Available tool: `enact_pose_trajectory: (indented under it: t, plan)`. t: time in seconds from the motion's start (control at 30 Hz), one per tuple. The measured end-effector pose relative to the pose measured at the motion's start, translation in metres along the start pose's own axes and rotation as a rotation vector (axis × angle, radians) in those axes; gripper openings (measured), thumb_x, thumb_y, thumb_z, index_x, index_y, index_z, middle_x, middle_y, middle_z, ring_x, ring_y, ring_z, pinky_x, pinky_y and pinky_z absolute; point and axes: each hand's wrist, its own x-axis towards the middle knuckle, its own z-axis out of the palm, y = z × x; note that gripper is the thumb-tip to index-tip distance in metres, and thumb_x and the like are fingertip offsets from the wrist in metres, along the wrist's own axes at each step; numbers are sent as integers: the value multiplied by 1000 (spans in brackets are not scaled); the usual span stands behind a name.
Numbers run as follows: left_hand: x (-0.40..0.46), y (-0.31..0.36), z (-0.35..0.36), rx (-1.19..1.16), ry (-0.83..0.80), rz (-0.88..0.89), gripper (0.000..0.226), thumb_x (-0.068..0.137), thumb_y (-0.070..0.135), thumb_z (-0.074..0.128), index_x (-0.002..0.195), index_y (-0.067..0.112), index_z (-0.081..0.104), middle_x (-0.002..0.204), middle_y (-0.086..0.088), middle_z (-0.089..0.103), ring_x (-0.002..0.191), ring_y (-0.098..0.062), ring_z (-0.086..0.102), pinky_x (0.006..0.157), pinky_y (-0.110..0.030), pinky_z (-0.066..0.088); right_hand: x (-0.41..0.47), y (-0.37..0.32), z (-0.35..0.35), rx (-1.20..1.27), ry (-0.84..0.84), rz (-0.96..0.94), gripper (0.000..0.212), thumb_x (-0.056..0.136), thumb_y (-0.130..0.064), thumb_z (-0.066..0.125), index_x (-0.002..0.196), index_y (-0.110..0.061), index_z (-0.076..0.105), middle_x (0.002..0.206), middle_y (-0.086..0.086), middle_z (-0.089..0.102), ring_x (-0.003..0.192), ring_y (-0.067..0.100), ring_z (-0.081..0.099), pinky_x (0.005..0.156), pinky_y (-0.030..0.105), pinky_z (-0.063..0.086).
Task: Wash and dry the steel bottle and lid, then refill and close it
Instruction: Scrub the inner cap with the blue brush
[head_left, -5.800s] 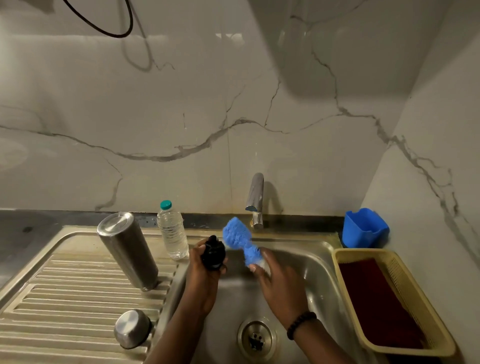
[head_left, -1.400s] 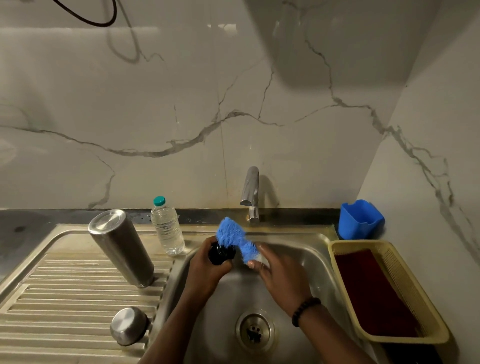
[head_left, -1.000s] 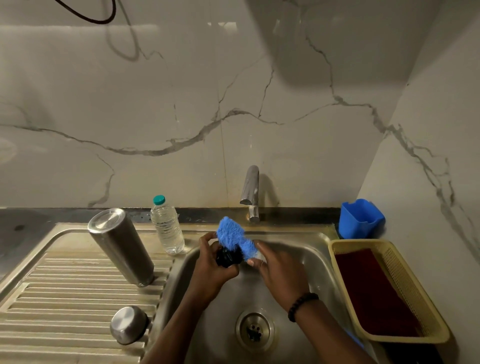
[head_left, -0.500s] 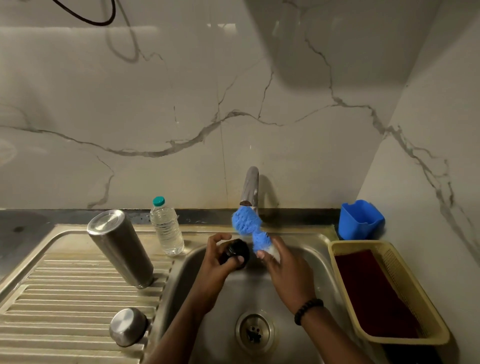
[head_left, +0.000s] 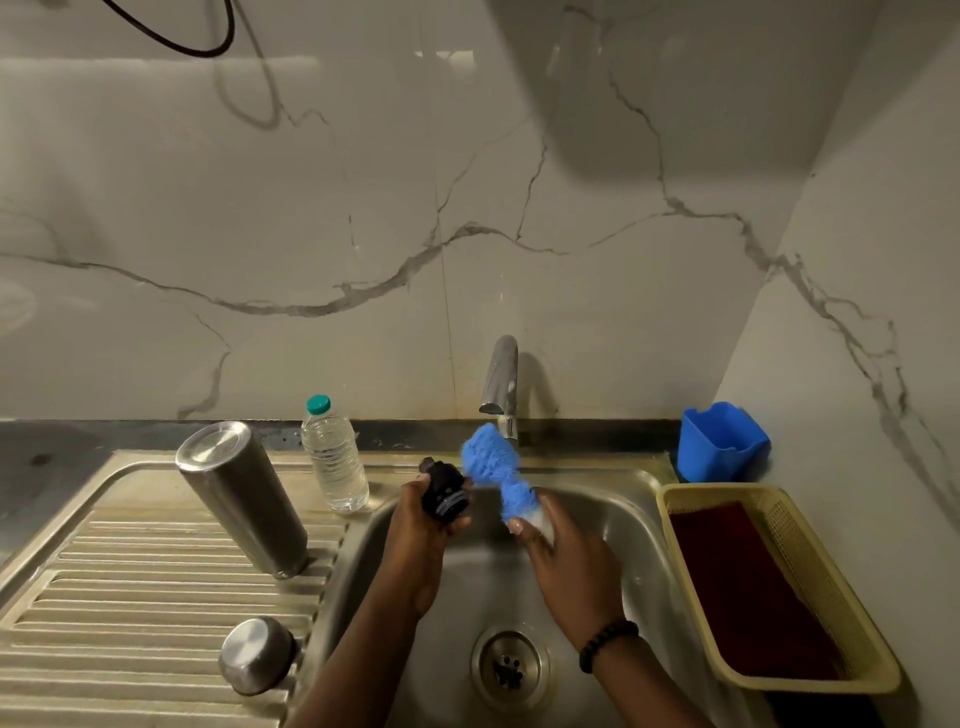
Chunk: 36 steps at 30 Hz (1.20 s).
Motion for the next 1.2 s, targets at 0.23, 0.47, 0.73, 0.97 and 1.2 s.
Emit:
enact_pose_trajectory:
  t: [0.23, 0.47, 0.73, 0.97, 1.2]
  plan:
    - [-2, 3, 0, 4, -1, 7, 41, 106, 38, 32, 124, 13, 59, 116, -15, 67, 100, -22, 61, 81, -35, 48, -2, 1, 2, 28, -34, -55, 40, 93, -47, 54, 131, -34, 52, 101, -20, 61, 85, -11, 56, 71, 6, 42]
    - [1, 8, 2, -28, -48, 16, 52, 100, 45, 42, 134, 9, 55, 128, -16, 65, 118, -27, 63, 100, -43, 50, -3, 1, 6, 76, 10, -13, 52, 88, -64, 42, 134, -40, 46, 110, -22, 64, 95, -4, 60, 77, 15, 49]
    - [3, 4, -2, -124, -20, -22, 45, 100, 36, 49, 132, 6, 56, 126, -19, 66, 115, -29, 65, 89, -36, 57, 0, -3, 2, 32, 50, 9, 48, 91, -56, 47, 134, -34, 50, 114, -15, 66, 94, -3, 57, 69, 8, 37]
    - [8, 9, 0, -267, 24, 26, 42, 98, 24, 53, 135, 4, 49, 129, -22, 63, 119, -33, 63, 91, -37, 59, -8, -7, 3, 28, 120, -47, 64, 88, -73, 31, 134, -34, 51, 112, -16, 68, 94, -1, 63, 72, 2, 36]
    - [10, 13, 0, -388, 109, 4, 33, 93, 15, 60, 124, 8, 50, 124, -21, 63, 116, -36, 63, 76, -36, 61, -12, -9, 10, 32, 70, 16, 53, 89, -65, 46, 134, -39, 50, 108, -18, 68, 93, -3, 63, 75, 15, 50]
